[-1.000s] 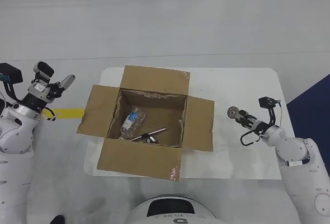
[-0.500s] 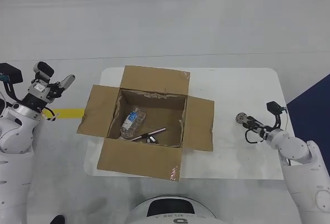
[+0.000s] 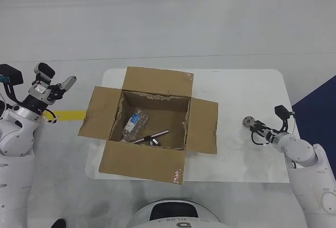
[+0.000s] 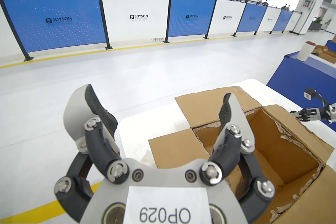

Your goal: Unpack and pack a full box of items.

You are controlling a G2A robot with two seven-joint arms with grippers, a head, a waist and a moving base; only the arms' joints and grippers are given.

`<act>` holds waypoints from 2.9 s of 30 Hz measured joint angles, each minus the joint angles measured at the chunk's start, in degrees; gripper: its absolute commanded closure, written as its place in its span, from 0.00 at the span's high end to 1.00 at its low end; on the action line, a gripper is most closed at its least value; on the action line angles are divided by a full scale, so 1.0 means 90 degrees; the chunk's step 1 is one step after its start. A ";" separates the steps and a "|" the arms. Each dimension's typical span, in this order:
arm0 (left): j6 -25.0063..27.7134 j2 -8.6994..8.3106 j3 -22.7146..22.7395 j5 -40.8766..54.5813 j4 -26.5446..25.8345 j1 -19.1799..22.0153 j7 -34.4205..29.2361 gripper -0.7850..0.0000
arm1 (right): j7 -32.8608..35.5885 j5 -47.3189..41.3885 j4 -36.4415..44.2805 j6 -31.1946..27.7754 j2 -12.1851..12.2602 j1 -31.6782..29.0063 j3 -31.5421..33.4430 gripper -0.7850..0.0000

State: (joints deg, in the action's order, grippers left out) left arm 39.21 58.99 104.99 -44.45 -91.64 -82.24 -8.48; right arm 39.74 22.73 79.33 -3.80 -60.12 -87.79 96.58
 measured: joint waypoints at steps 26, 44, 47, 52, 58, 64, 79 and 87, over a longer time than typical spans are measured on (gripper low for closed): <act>0.0000 0.0000 0.0000 0.0000 0.0000 0.0000 0.0000 1.00 | -0.0392 0.2171 0.4127 -0.0453 0.0033 -0.0116 -0.1001 1.00; 0.0000 0.0000 0.0000 0.0000 0.0000 0.0000 0.0000 1.00 | 0.2494 0.4037 0.1686 -0.1913 -0.0890 0.4577 -0.6213 0.80; 0.0000 0.0000 0.0000 0.0000 0.0000 0.0000 0.0000 1.00 | 0.2659 0.3839 0.0756 -0.2478 -0.1273 0.5284 -0.7144 0.82; 0.0000 0.0000 0.0000 0.0000 0.0000 0.0000 0.0000 1.00 | 0.2542 0.3050 -0.0828 -0.3252 -0.1972 0.6104 -0.8144 0.76; 0.0000 0.0000 0.0000 0.0000 0.0000 0.0000 0.0000 1.00 | 0.2328 0.2596 -0.2164 -0.3763 -0.2686 0.6533 -0.8807 0.78; 0.0000 0.0000 0.0000 0.0000 0.0000 0.0000 0.0000 1.00 | 0.1945 0.2528 -0.3299 -0.4220 -0.3337 0.6742 -0.9230 0.72; 0.0000 0.0000 0.0000 0.0000 0.0000 0.0000 0.0000 1.00 | 0.1264 0.3078 -0.5260 -0.4880 -0.4525 0.6818 -0.9649 0.22; 0.0000 0.0000 0.0000 0.0000 0.0000 0.0000 0.0000 1.00 | 0.1101 0.3314 -0.5972 -0.5144 -0.4857 0.7062 -0.9609 0.00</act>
State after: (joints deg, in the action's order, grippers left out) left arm 39.21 58.99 104.99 -44.45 -91.64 -82.24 -8.48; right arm 49.66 52.55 25.58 -50.10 -103.83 -24.24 10.09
